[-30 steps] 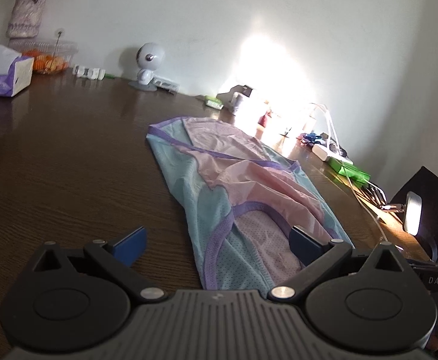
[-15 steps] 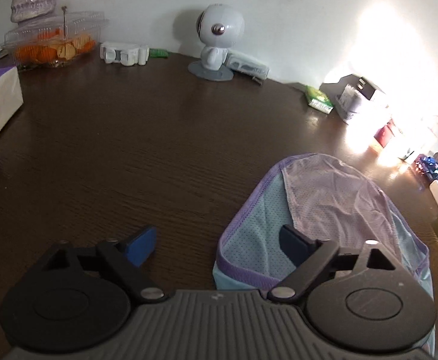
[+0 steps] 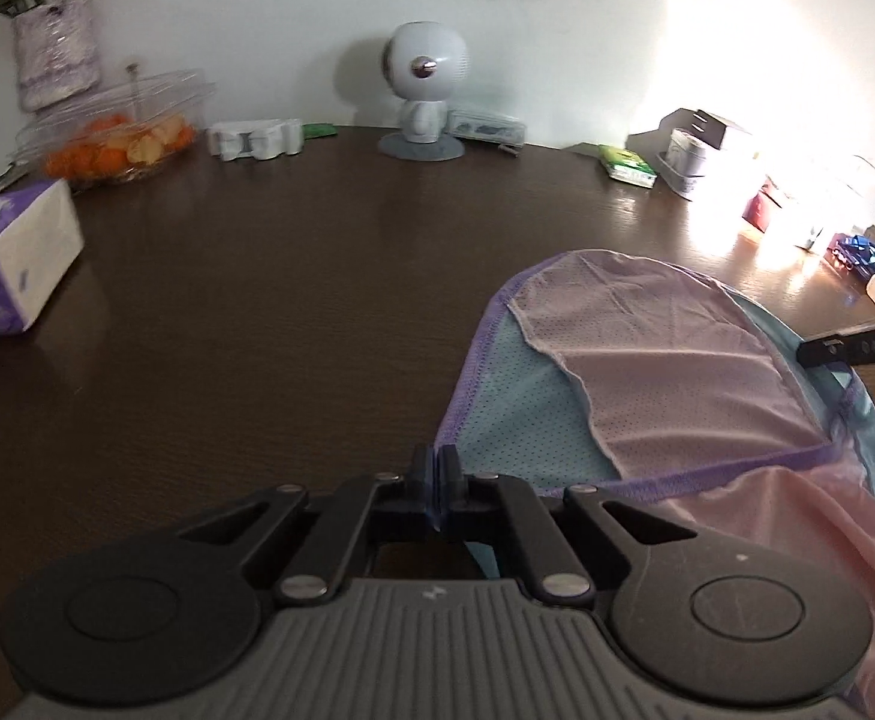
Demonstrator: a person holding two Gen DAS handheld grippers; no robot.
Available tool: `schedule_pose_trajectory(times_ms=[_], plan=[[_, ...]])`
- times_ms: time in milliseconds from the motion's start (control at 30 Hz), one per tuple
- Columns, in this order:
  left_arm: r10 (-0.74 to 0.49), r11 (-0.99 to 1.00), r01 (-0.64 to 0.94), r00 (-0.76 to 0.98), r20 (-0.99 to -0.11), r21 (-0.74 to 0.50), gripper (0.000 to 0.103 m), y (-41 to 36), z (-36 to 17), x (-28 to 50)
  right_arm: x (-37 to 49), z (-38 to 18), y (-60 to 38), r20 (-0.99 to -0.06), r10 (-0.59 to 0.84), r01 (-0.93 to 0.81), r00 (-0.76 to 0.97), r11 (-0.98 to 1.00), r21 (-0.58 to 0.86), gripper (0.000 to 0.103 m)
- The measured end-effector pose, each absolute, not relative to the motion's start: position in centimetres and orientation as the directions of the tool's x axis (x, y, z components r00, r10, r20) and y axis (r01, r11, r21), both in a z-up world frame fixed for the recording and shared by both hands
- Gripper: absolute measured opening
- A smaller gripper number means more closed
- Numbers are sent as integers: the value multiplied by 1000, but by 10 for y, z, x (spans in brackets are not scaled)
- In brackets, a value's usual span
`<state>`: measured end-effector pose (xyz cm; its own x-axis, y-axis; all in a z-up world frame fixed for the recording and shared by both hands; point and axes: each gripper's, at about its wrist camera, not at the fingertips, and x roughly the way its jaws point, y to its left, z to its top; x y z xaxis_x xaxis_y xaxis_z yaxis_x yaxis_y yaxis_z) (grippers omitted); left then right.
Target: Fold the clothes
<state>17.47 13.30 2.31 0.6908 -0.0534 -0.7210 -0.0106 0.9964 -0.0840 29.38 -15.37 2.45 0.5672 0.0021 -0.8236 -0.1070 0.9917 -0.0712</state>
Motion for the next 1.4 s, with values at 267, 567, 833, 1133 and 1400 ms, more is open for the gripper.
schedule_pose_trajectory(times_ms=[267, 567, 833, 1133, 1400], plan=[[69, 925, -315, 687, -723, -212, 1, 234, 34, -16, 286, 28, 24, -809, 226, -497, 542, 863, -93, 3], [71, 909, -308, 778, -625, -281, 51, 262, 53, -93, 193, 80, 127, -768, 382, -726, 513, 671, -151, 63], [-245, 921, -3, 772, -586, -390, 68, 271, 37, -84, 6, 92, -30, -746, 274, -506, 607, 857, -97, 81], [-197, 960, 21, 756, -624, -279, 68, 255, 27, -86, -75, 17, -82, -725, 108, -179, 680, 984, -22, 15], [-235, 972, 171, 725, -648, -162, 68, 213, 27, -100, -112, 16, -115, -735, -59, 8, 675, 997, -72, 0]])
